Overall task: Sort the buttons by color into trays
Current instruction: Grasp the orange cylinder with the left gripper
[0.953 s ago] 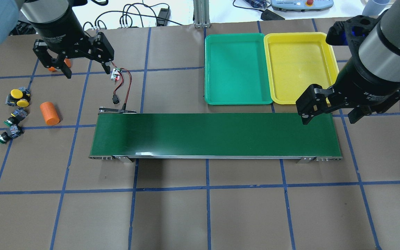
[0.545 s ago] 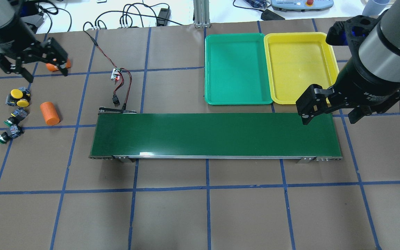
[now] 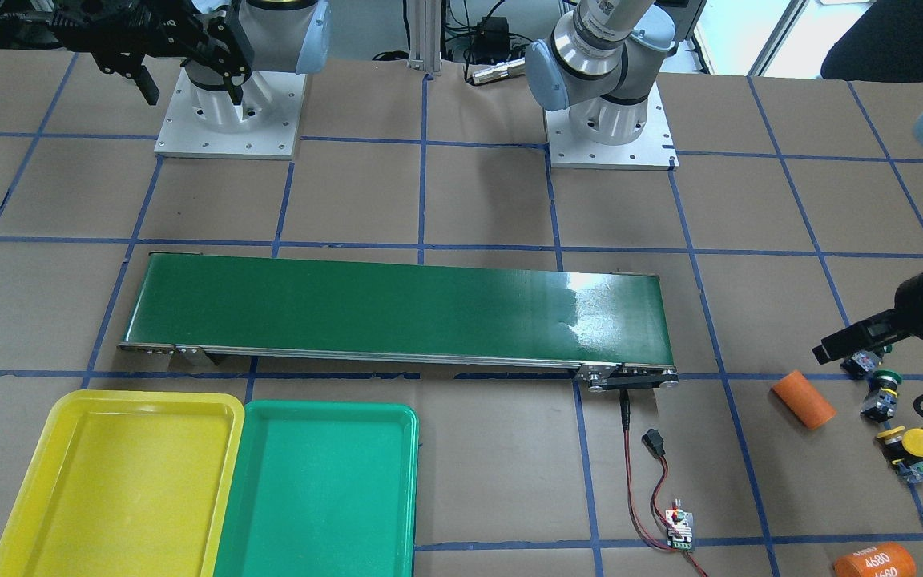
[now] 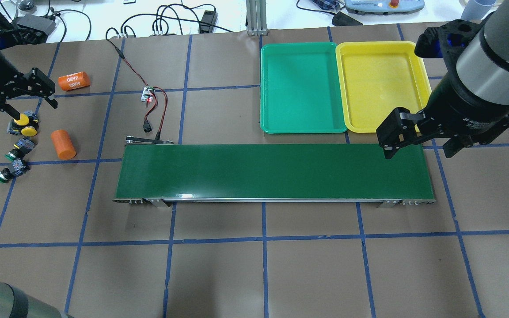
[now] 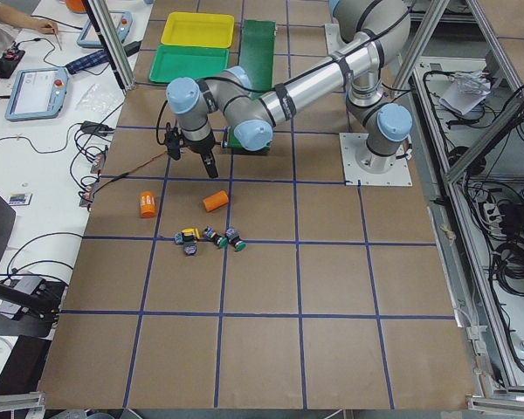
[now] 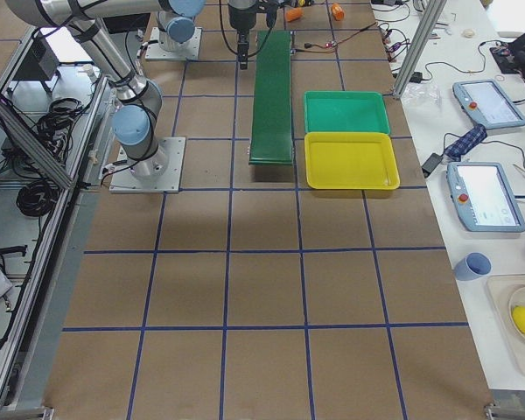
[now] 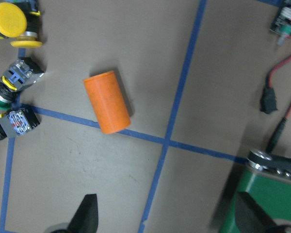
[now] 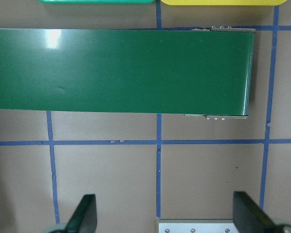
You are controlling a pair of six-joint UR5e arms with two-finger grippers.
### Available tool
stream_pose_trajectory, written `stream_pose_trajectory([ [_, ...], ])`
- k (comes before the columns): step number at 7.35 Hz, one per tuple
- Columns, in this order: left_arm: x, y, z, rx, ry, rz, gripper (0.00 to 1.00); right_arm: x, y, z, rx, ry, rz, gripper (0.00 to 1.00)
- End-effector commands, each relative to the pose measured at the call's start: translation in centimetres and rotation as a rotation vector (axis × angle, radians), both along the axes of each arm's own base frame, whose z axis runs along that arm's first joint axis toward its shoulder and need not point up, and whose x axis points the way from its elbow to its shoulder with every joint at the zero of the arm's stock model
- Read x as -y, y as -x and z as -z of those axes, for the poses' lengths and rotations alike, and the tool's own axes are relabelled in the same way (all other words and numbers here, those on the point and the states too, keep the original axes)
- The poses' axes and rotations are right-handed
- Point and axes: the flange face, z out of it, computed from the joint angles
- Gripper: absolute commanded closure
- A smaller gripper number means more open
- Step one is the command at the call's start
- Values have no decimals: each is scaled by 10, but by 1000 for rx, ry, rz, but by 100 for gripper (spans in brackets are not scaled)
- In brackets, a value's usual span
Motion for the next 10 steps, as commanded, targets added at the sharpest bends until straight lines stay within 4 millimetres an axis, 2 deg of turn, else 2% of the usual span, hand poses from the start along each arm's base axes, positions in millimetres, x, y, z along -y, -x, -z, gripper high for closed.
stream_pose_trajectory([
  [1,-3,-9,69,20,27,-26,0,0,0,1,0,-1,1,0],
  [2,-11,-16,92,20,27,-40,0,4,0,2,0,3,-1,0],
  [4,-11,-38,112,52,79,-55,0,8,0,2,1,19,1,0],
  [5,-13,-37,123,41,56,-69,12,7,0,2,1,20,-1,0],
  [7,-14,-34,125,11,36,-77,67,14,0,7,10,14,4,0],
  [8,-18,-28,114,-11,0,-103,93,17,-1,6,16,31,7,0],
  [9,-25,-17,108,-20,-42,-192,100,16,-1,5,13,33,4,0],
  [10,-35,-9,92,-43,-78,-241,100,18,-1,7,14,28,4,0],
])
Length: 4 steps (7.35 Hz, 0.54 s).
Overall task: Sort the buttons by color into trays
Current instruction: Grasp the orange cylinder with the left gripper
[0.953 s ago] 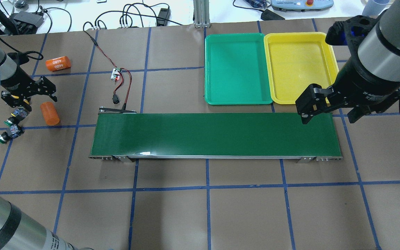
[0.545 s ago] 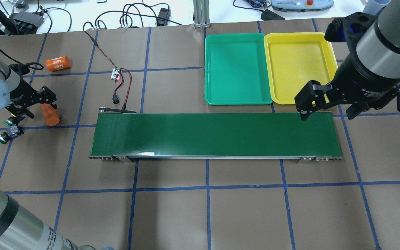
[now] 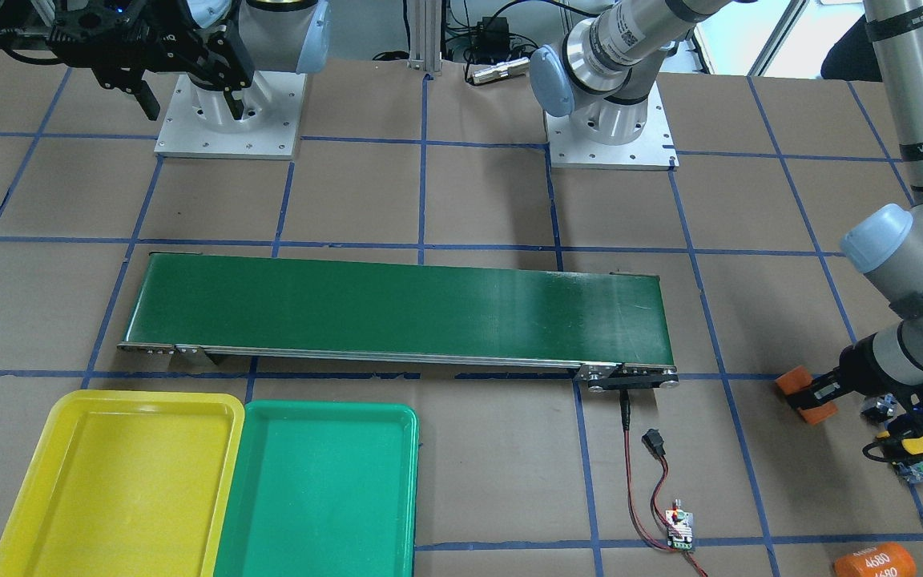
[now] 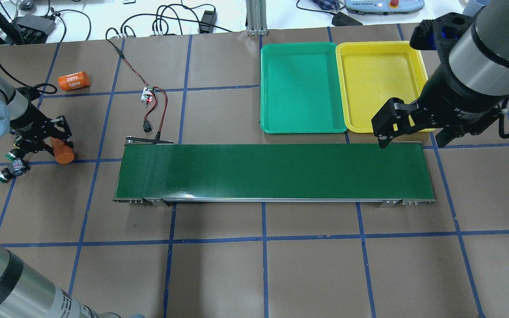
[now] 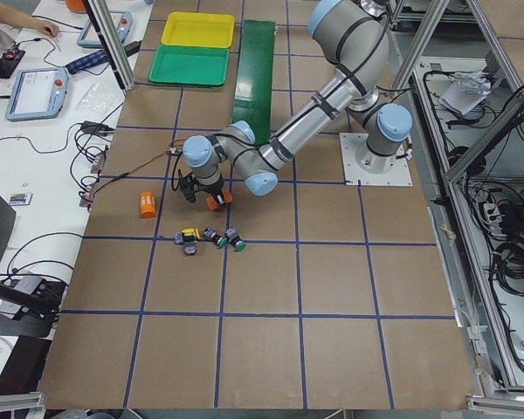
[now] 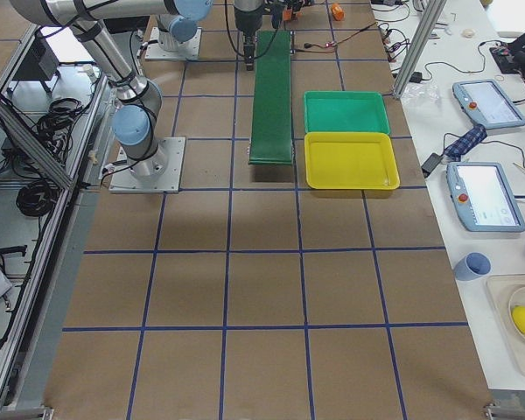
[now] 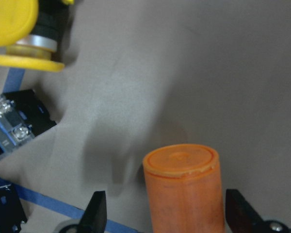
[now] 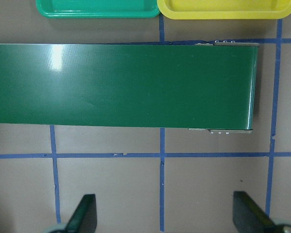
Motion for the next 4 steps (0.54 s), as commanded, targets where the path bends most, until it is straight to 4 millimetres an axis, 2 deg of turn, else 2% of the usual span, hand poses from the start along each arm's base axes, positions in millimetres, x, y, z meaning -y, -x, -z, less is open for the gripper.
stream_pose_trajectory([
  [1,-31,27,-53,-48,-132,-175,100,2,0,2,3,-1,1,0],
  [2,-42,47,-86,-32,-140,-241,100,2,0,1,1,-1,1,0],
  [3,-47,100,-104,-19,-168,-290,100,2,-1,3,3,-4,-1,0],
  [4,-56,150,-107,11,-192,-372,100,4,0,9,3,-15,-2,0],
])
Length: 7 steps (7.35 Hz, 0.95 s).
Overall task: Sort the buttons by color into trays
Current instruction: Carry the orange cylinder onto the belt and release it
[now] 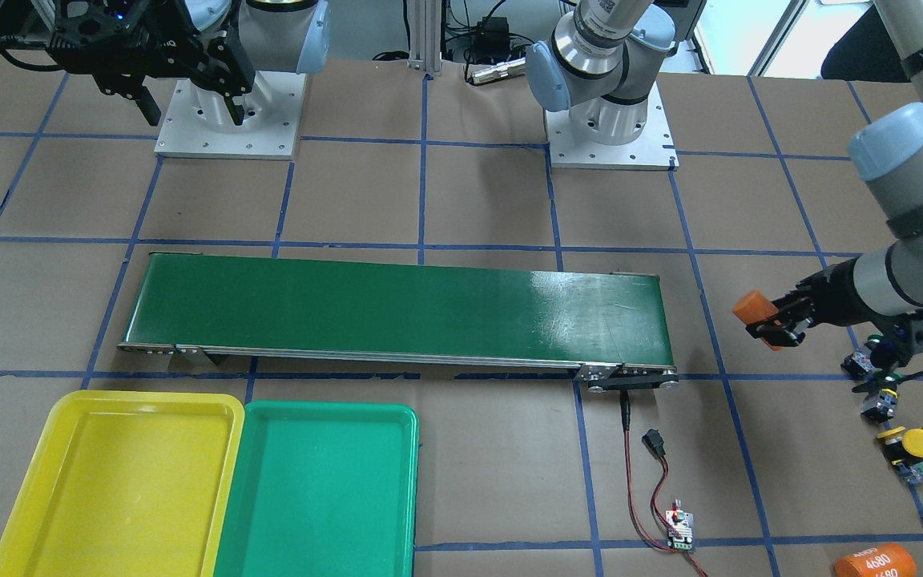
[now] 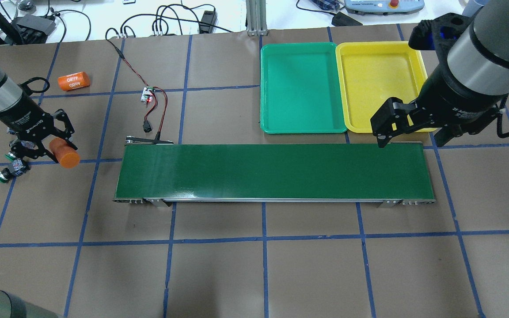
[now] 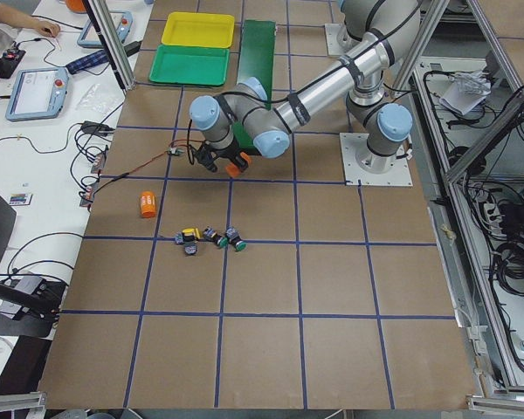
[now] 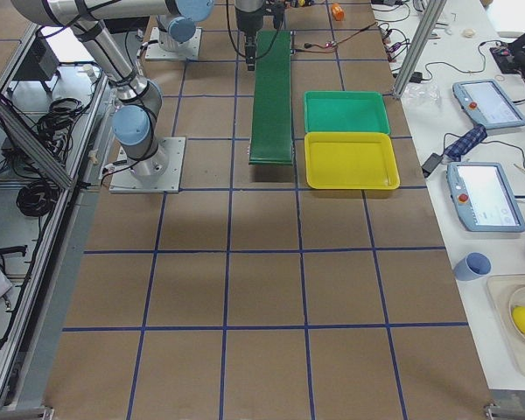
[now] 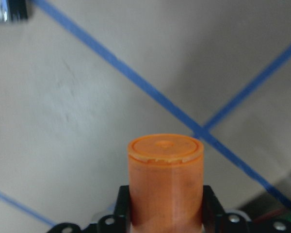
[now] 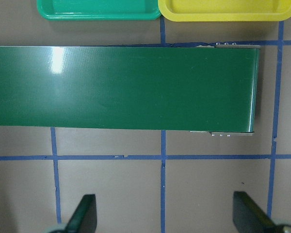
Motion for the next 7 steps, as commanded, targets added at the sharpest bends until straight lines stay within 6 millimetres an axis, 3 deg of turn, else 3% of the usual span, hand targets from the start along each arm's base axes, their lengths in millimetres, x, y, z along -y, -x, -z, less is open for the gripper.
stream_pose_trajectory([
  [1,-19,97,3,69,-85,-138,100,0,0,7,1,-12,0,0],
  [2,-16,128,17,117,-121,-243,100,1,0,8,1,-12,-2,0],
  [4,-21,177,20,173,-146,-351,100,4,1,9,0,5,0,0],
  [5,-22,189,21,187,-146,-354,86,4,0,10,0,5,-2,0],
  [7,-23,189,25,192,-155,-340,21,4,0,10,2,3,0,0],
])
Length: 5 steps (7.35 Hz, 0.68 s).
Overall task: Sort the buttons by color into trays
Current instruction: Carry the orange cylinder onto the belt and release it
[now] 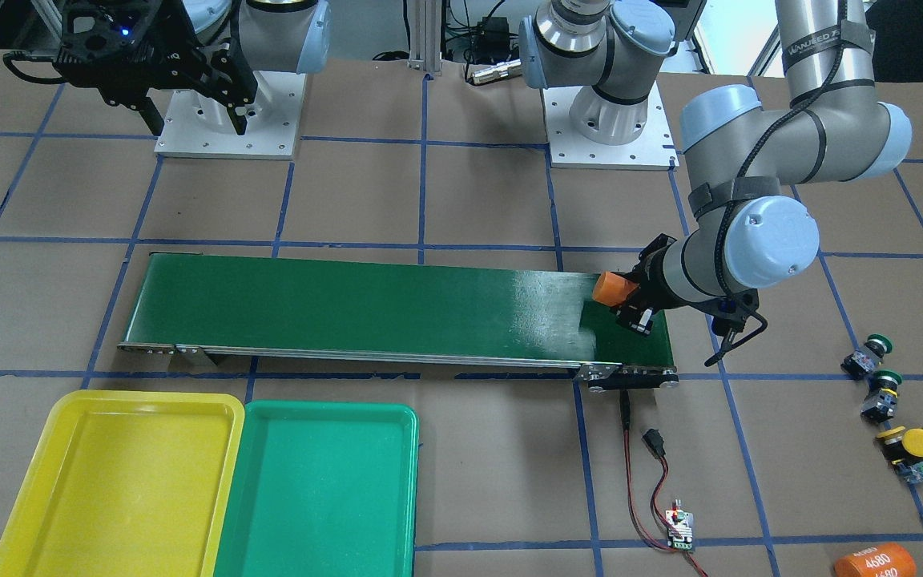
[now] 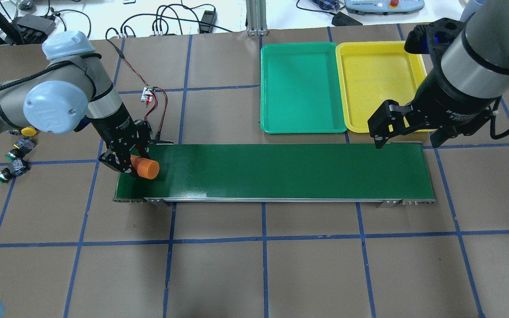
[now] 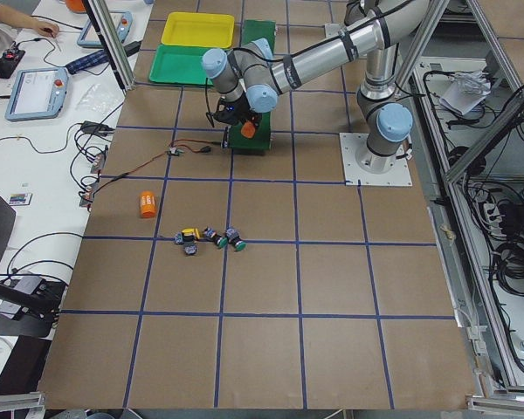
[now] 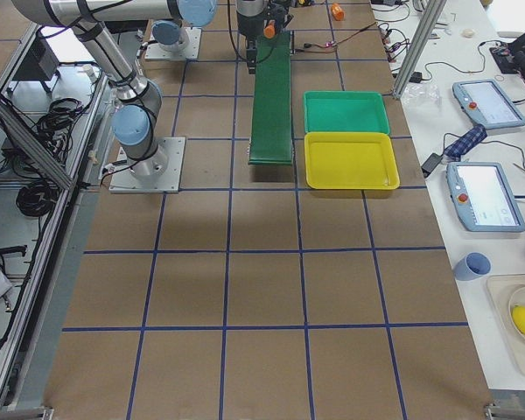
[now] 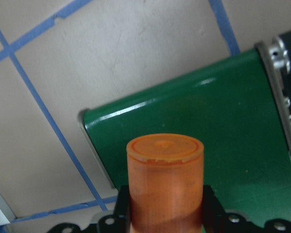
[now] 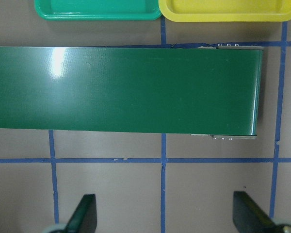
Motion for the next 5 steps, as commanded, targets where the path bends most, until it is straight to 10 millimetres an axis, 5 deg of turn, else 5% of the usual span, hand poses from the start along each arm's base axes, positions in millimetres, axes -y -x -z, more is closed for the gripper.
stream_pose_trajectory([
  [1,0,5,4,2,-7,2,11,0,1,0,0,1,1,0],
  [4,47,-16,-48,-35,185,182,0,0,0,1,0,-2,0,0],
  [5,67,-57,-63,-59,226,305,0,0,0,1,1,-2,0,0],
])
